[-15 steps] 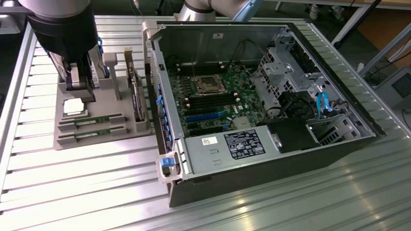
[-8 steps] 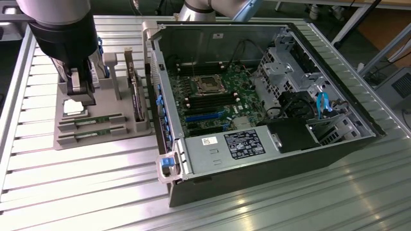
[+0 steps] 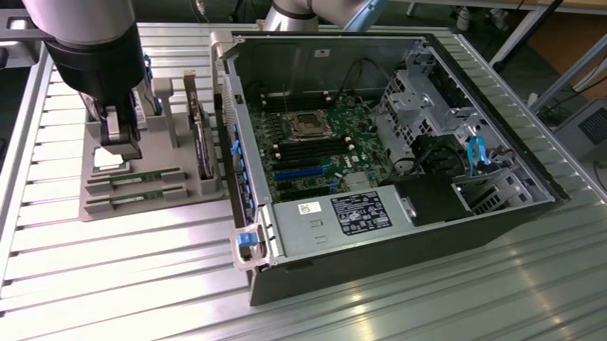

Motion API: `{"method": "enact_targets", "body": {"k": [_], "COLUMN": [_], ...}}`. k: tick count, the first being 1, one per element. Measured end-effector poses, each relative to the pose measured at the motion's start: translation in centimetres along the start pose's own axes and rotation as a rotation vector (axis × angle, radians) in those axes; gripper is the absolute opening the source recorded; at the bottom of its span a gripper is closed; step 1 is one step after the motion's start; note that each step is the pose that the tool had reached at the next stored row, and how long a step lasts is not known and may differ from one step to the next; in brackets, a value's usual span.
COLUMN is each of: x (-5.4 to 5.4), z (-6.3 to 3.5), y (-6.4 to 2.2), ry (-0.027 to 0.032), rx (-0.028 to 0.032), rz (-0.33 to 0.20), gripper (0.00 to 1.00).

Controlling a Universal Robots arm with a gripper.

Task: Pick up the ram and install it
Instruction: 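Pick up the ram and move it above insertion slot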

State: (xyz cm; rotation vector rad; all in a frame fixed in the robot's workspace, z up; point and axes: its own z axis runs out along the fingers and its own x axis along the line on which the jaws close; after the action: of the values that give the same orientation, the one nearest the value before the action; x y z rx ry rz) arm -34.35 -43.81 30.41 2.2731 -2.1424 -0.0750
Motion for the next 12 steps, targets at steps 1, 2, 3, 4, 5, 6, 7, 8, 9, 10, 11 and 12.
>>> {"method": "enact_targets", "body": {"k": [1, 2, 3, 4, 5, 6, 7, 8, 9, 10, 11, 12], "x": [0.0, 0.0, 0.1, 0.1, 0.1, 0.1, 0.2, 0.2, 0.2, 0.3, 0.3, 0.3], "z": [0.09, 0.17, 0.24, 0.37, 0.47, 0.64, 0.89, 1.03, 1.11, 1.21, 1.30, 1.39], "y": [0.00, 0.00, -0.01, -0.01, -0.02, -0.02, -0.03, -0.03, -0.03, -0.03, -0.03, -0.03], "ry": [0.0000, 0.0000, 0.0001, 0.0000, 0.0001, 0.0001, 0.0001, 0.0002, 0.0003, 0.0003, 0.0003, 0.0003], "rx": [0.0000, 0.0000, 0.0000, 0.0000, 0.0000, 0.0000, 0.0000, -0.0001, -0.0002, -0.0001, -0.0002, -0.0002], "rz": [-0.001, -0.001, -0.001, -0.002, -0.003, -0.003, -0.004, -0.005, -0.005, -0.006, -0.006, -0.007], "gripper": [0.36, 0.36, 0.36, 0.36, 0.36, 0.36, 0.36, 0.36, 0.36, 0.36, 0.36, 0.36]}}
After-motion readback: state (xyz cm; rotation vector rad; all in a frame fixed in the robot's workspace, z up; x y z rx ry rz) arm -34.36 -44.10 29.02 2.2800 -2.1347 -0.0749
